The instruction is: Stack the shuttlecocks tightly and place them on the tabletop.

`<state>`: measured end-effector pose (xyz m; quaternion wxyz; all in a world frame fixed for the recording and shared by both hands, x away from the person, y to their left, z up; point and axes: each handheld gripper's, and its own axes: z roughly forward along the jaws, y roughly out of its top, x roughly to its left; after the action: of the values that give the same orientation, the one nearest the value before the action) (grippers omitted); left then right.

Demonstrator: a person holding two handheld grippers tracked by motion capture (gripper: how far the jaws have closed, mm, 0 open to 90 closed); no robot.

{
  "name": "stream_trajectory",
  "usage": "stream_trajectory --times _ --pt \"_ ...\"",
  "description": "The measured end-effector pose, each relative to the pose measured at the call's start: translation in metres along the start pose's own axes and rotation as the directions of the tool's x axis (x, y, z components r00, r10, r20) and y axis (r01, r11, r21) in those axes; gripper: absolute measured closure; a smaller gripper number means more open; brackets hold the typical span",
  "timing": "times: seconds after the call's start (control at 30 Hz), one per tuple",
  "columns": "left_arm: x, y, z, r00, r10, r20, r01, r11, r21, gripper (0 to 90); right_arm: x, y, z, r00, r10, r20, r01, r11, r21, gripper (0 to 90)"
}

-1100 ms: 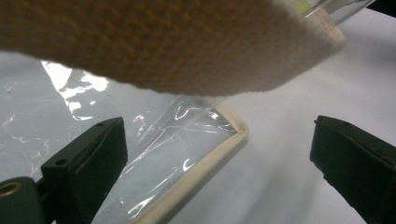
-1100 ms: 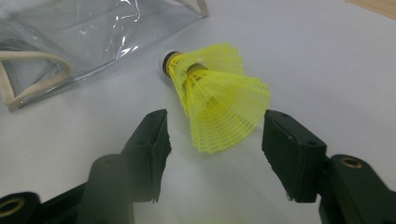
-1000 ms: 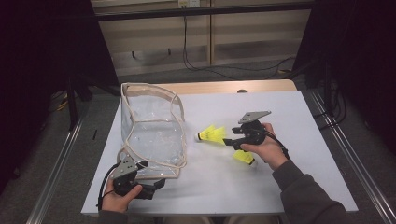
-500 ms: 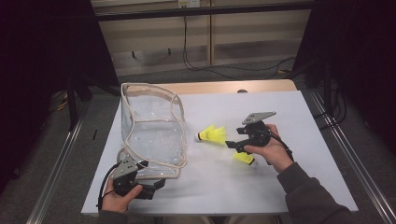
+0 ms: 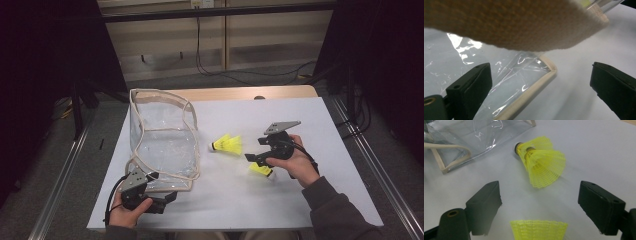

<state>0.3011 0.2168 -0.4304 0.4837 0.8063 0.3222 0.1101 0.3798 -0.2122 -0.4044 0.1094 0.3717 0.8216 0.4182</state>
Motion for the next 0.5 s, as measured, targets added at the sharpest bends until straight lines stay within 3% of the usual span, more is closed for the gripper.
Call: stream_trajectory --times 0.27,0.5 --pt "-0.0001 0.0001 0.0000 1.0000 -0.001 0.000 0.001 1.0000 0.000 4.0 0.0000 -0.0026 -0.0049 0.9999 -0.008 0.012 0.008 1.000 -0.006 20.2" --pt "-0.0001 0.0000 0.0001 1.0000 0.000 0.000 0.000 1.0000 -0.001 4.0 -0.0001 -0.0073 -0.0077 0.9997 -0.024 0.002 0.024 1.000 -0.010 27.9"
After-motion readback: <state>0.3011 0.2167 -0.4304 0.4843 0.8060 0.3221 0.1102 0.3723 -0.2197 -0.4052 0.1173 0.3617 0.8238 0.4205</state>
